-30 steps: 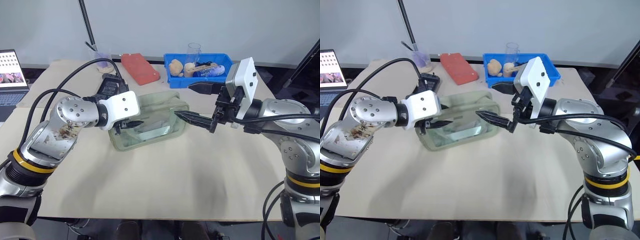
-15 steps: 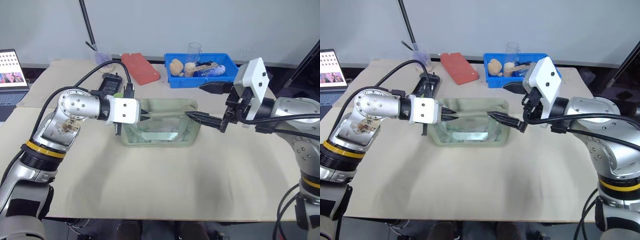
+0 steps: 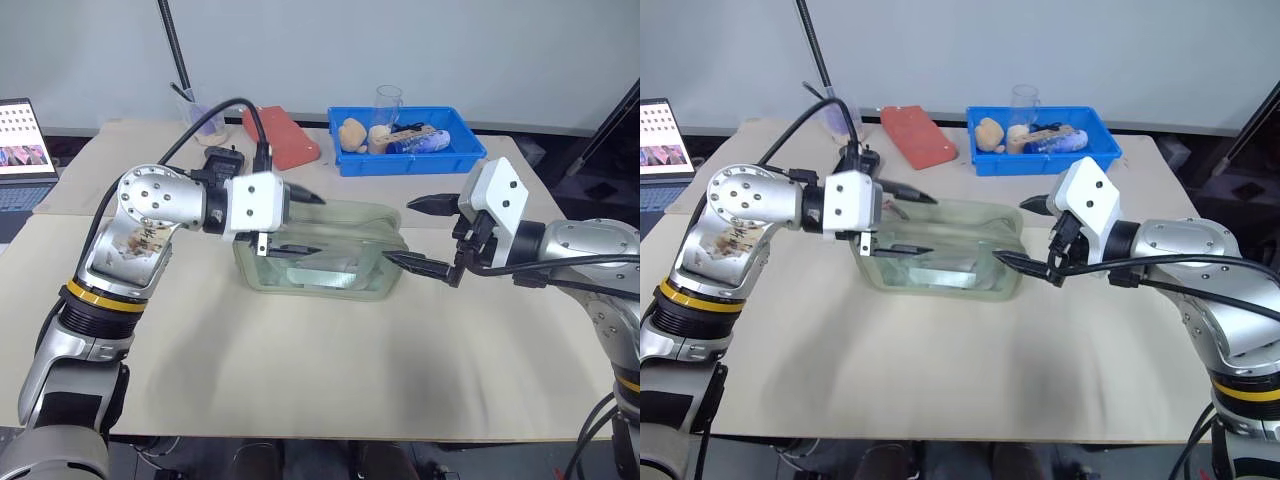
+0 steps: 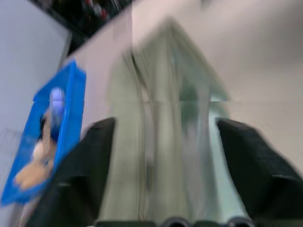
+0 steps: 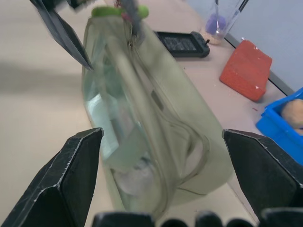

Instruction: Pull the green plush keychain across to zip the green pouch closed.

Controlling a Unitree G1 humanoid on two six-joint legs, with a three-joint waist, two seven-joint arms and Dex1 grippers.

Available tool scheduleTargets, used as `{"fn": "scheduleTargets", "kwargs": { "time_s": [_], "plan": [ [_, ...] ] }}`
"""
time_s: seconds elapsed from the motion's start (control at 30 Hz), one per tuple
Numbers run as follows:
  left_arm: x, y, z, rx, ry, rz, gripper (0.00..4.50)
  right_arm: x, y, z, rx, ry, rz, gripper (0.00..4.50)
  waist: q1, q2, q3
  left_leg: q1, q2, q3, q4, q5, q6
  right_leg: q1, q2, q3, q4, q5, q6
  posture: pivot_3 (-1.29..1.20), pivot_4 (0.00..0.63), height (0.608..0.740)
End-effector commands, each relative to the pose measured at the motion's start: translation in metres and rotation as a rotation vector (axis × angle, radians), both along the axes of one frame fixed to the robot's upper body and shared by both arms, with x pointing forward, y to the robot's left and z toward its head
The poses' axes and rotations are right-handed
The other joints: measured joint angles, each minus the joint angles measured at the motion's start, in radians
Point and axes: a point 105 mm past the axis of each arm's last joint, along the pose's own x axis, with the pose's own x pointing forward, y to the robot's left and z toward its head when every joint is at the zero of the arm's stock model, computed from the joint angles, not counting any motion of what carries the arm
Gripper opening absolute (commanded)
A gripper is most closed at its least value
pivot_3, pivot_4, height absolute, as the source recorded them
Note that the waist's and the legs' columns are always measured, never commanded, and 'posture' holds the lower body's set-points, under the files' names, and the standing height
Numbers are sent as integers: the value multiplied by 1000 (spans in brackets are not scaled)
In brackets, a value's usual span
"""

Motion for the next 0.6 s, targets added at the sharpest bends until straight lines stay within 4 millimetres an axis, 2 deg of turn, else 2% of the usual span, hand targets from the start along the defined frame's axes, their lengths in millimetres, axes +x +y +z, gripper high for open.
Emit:
{"fn": "scheduleTargets", "kwargs": {
  "time_s": [0.03, 0.13, 0.27, 0.47, 0.5, 0.6],
  "plan": [
    [-32, -9, 24, -71, 101, -122, 4483, 7, -2, -6, -26, -29, 9, 4239, -2, 0, 0, 0, 0, 0, 0, 0, 0, 0, 0, 0, 0, -1, 1, 0, 150, 740],
    [-38, -8, 22, -52, 129, -120, 4500, 10, 0, -14, -35, -6, 44, 3424, -4, 0, 0, 1, 0, 0, 0, 0, 0, 0, 1, 0, 1, -1, 2, 0, 150, 740],
    [-37, -3, 19, -37, 141, -75, 4500, 12, -1, -19, -41, 6, 65, 2076, -3, 0, 0, 2, 0, -1, 0, 0, 0, 1, 1, 0, 1, -1, 2, 0, 150, 740],
    [-20, 27, 17, -119, 203, 118, 4500, 18, -5, -22, -41, 10, 76, 24, -3, 0, 0, 3, 0, -1, 0, 0, 0, 2, 1, 0, 0, -1, 0, 0, 150, 740],
    [-15, 38, 21, -146, 212, 171, 4500, 18, -5, -22, -44, 10, 80, 24, -3, 0, 0, 3, 0, -1, 0, 0, 0, 2, 1, 0, 1, -1, -1, 0, 150, 740],
    [5, 87, 39, -275, 207, 394, 4500, 22, -6, -22, -55, -8, 78, 24, -4, 0, 0, 3, 1, -1, 0, 0, 0, 1, 1, 0, 1, -1, 0, 0, 150, 740]
  ]
}}
